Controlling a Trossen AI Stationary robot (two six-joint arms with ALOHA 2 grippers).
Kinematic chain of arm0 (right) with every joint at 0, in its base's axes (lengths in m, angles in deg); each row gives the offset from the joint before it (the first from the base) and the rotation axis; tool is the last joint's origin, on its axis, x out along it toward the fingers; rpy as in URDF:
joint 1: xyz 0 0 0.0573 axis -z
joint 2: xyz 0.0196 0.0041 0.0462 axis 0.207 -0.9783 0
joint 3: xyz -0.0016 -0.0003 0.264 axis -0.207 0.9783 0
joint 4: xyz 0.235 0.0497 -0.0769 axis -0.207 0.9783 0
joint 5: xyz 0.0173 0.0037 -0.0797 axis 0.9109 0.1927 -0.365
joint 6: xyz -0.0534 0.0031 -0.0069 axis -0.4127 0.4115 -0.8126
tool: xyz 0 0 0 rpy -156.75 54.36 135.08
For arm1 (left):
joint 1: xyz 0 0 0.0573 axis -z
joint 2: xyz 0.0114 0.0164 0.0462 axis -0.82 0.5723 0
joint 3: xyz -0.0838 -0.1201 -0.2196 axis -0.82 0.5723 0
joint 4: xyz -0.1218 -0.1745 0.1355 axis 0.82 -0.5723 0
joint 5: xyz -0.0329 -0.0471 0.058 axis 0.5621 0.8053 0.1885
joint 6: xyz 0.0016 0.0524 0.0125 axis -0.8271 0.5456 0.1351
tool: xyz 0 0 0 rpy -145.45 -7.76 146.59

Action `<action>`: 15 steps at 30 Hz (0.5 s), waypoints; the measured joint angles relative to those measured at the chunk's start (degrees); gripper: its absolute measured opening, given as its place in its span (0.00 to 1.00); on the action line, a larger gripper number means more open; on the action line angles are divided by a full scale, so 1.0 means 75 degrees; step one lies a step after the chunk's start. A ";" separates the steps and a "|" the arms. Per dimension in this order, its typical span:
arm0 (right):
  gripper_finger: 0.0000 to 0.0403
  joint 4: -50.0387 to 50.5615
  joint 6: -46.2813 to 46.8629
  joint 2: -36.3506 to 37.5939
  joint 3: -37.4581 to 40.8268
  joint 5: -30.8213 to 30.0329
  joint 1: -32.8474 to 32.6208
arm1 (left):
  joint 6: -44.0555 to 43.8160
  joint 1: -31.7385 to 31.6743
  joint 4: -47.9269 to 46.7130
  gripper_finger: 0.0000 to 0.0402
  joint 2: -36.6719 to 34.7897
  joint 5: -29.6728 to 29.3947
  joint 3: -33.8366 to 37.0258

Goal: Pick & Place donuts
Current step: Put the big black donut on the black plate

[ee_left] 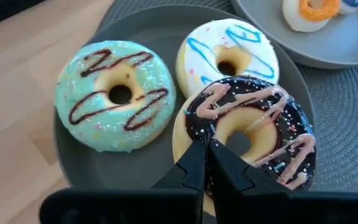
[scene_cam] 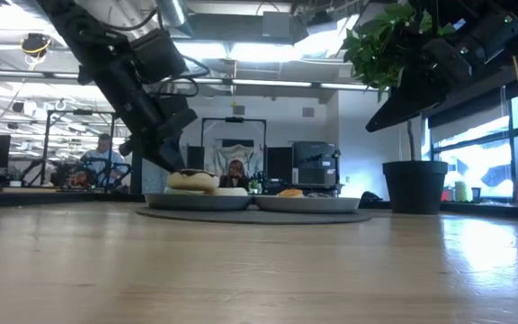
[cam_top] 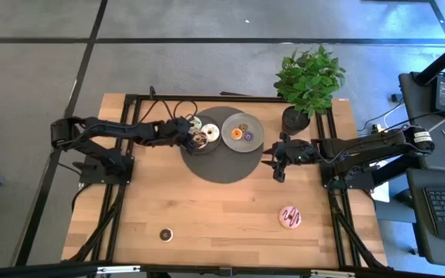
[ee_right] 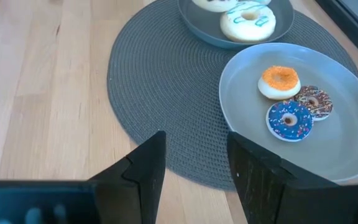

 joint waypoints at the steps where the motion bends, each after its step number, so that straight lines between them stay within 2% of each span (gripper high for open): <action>1: 0.43 -0.0002 0.0000 0.0000 0.0000 0.0003 0.0000 | 0.0000 0.0014 0.0004 0.01 0.0000 0.0007 0.0000; 15: 0.43 0.0016 0.0000 0.0000 0.0000 0.0015 0.0000 | 0.0098 0.0074 0.0265 0.01 -0.0113 0.0060 -0.0030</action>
